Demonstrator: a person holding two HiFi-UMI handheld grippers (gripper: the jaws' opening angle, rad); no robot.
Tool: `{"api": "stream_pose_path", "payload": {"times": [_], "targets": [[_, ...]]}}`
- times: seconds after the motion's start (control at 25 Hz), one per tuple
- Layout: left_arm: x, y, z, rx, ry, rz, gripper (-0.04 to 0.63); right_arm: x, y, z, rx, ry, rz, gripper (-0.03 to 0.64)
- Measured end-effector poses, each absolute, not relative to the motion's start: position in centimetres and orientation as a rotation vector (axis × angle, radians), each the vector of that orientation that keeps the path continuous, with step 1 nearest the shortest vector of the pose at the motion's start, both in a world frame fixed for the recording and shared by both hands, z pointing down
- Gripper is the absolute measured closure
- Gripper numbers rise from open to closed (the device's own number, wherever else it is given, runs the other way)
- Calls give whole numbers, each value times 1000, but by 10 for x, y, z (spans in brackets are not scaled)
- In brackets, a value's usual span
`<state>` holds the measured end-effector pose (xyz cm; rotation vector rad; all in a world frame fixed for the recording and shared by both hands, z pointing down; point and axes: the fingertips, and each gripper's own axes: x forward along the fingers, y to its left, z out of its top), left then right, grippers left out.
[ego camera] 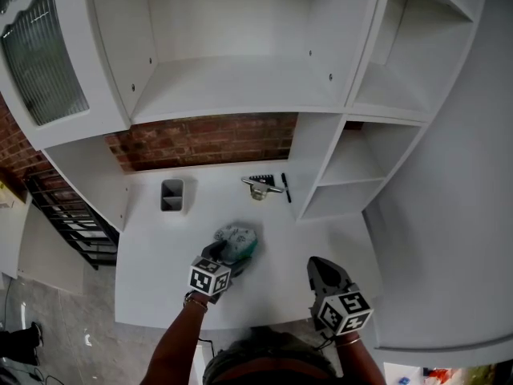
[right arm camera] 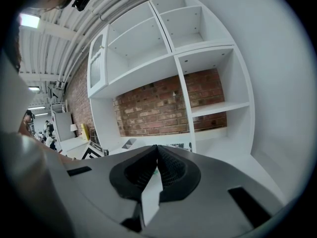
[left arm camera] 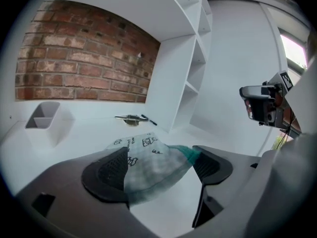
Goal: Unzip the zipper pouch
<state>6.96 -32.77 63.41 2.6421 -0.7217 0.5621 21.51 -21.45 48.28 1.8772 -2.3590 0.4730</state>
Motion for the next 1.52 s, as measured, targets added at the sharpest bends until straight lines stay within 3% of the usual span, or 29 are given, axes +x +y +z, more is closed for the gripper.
{"api": "stream_pose_path", "payload": {"times": [0.24,0.92,1.16,1.52], "targets": [[67,-315,628,2648,-696,527,196,210,-215,484,1867,-2364,471,614],[19,-304,562,2673,-807,304,204,178,-218,479,1796,-2426,414,614],[-11,-297,536,2673,-903,228,289,166,-230,472,1767,-2453,362,614],[-45,-283,497,2693,-1085,135,518,147,-256,461,1715,-2459,233,614]]}}
